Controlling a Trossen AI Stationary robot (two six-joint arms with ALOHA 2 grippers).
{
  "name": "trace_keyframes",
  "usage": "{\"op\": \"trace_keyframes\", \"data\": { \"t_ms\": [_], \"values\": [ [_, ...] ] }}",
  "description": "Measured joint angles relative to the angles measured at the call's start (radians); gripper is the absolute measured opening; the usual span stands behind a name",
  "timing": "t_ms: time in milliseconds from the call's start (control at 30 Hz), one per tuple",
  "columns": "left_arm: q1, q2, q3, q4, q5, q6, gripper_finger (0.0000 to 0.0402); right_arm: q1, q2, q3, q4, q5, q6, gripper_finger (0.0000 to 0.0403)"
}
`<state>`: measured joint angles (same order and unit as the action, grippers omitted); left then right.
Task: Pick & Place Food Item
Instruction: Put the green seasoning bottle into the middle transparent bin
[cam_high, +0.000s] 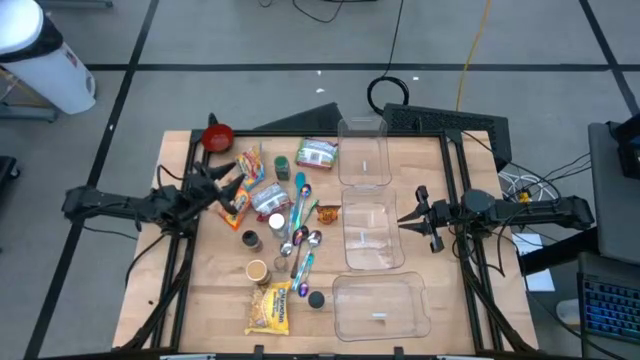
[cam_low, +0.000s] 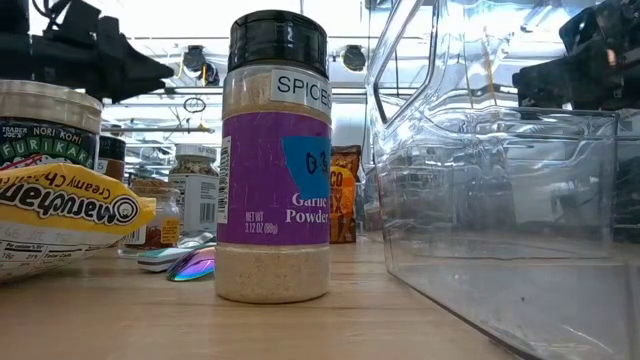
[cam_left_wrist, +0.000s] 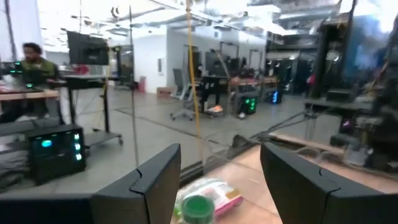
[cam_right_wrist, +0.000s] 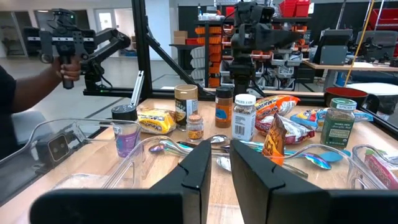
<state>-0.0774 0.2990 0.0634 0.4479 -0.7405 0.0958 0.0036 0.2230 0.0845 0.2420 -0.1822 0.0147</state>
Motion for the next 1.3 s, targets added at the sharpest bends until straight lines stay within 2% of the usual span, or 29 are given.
{"op": "trace_keyframes", "data": {
  "t_ms": [267,400,500,567,700,867,1000,1167,1300],
  "values": [
    [0.155,0.23,0.207,-0.278,0.018,-0.09,0.0234,0.0,0.0,0.0,0.0,-0.002,0.0,0.005],
    [0.281,0.357,0.334,-0.429,0.139,-0.18,0.0265,0.0,0.0,0.0,0.0,-0.002,0.0,0.005],
    [0.375,0.47,0.383,-0.446,0.249,-0.254,0.0297,0.0,0.0,0.0,0.0,-0.002,0.0,0.005],
    [0.435,0.549,0.4,-0.434,0.307,-0.275,0.0316,0.0,0.0,0.0,0.0,-0.002,0.0,0.005],
    [0.53,0.694,0.403,-0.309,0.439,-0.27,0.0341,0.0,0.0,0.0,0.0,-0.002,0.0,0.005],
    [0.58,0.806,0.4,-0.253,0.582,-0.316,0.0346,0.0,0.0,0.0,0.0,-0.002,0.0,0.005],
    [0.565,0.834,0.346,-0.197,0.596,-0.317,0.0329,0.0,0.0,0.0,0.0,-0.002,0.0,0.005],
    [0.534,0.832,0.222,0.02,0.592,-0.29,0.0299,0.0,0.0,0.0,0.0,-0.002,0.0,0.005],
    [0.527,0.867,0.17,0.112,0.533,-0.243,0.0286,0.0,0.0,0.0,0.0,-0.002,0.0,0.005]
  ]
}}
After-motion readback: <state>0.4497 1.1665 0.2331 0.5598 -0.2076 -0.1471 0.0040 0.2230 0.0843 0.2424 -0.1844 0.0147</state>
